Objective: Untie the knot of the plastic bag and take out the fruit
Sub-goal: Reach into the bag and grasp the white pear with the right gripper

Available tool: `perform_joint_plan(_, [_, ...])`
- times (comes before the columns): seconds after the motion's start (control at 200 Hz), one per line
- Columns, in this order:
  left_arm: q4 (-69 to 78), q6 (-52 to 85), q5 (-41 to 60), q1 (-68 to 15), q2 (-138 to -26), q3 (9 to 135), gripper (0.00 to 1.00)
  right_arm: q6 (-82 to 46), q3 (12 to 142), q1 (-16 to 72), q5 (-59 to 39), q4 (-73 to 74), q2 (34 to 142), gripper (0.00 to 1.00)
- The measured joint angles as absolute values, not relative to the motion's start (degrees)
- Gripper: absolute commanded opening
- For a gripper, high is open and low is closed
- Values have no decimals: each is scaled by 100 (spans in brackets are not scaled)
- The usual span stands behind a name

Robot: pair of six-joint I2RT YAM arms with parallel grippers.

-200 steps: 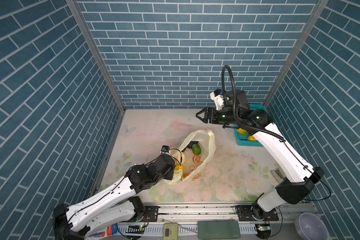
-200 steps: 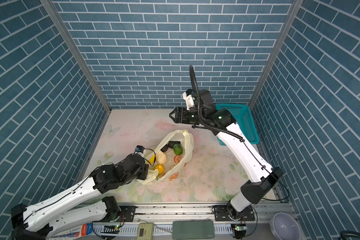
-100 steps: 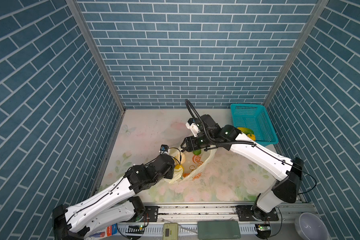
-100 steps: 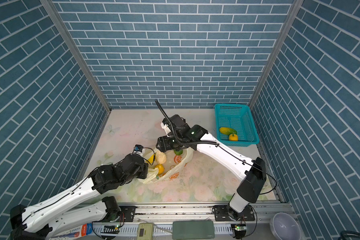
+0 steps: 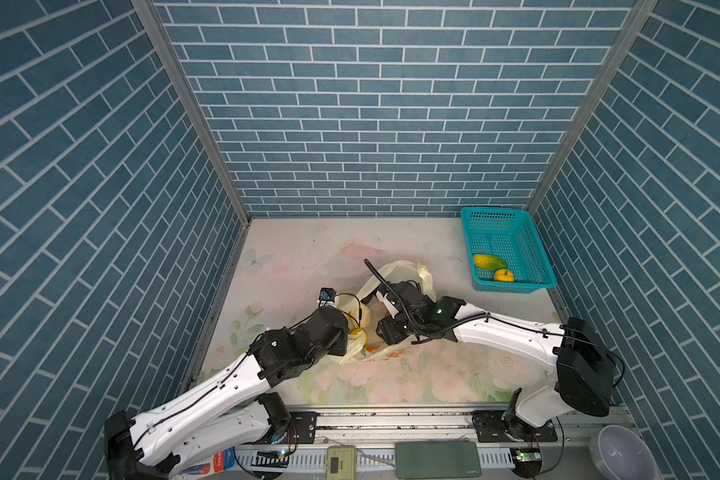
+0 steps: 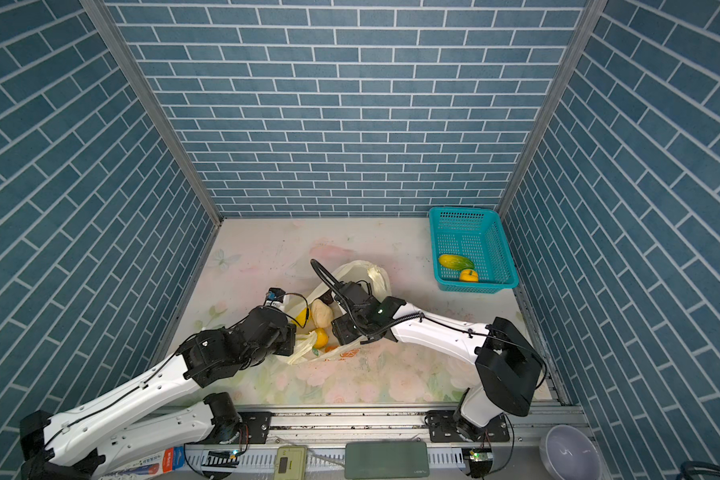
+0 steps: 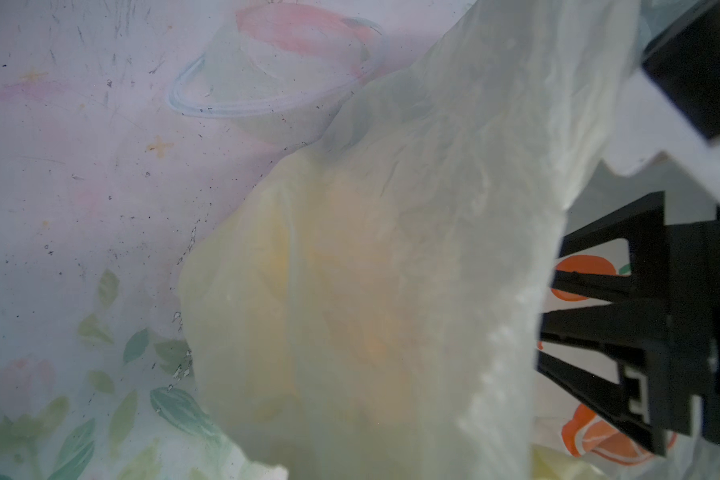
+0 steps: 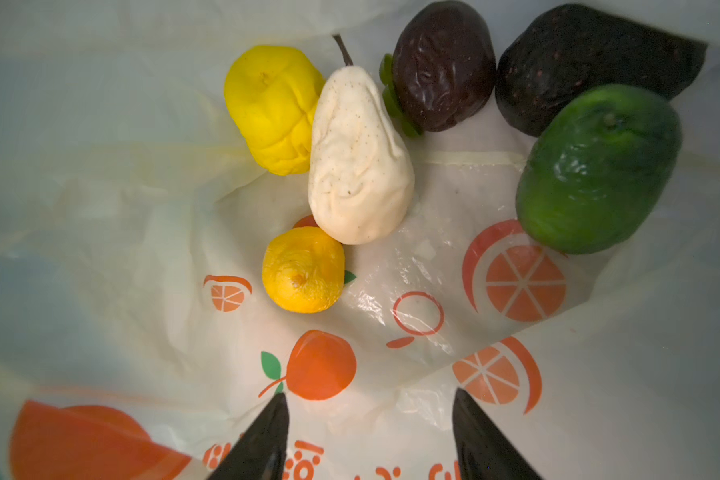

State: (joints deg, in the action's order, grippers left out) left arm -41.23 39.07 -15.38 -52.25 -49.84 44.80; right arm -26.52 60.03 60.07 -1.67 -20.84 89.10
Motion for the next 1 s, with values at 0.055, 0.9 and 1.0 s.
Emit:
perform_joint_plan(0.055, [-4119, 3907, -1531, -5166, -4984, 4480, 0, -2652, 5848, 6055, -110, -1911, 8969, 62])
perform_joint_plan(0.9, [-3514, 3354, -696, -4644, -5166, 4486, 0, -4038, 6630, 5909, -189, -451, 10488, 85])
perform_joint_plan(1.0, [-3459, 3334, -587, -4637, -5166, 4434, 0, -4368, 6672, 5828, -80, -384, 10678, 85])
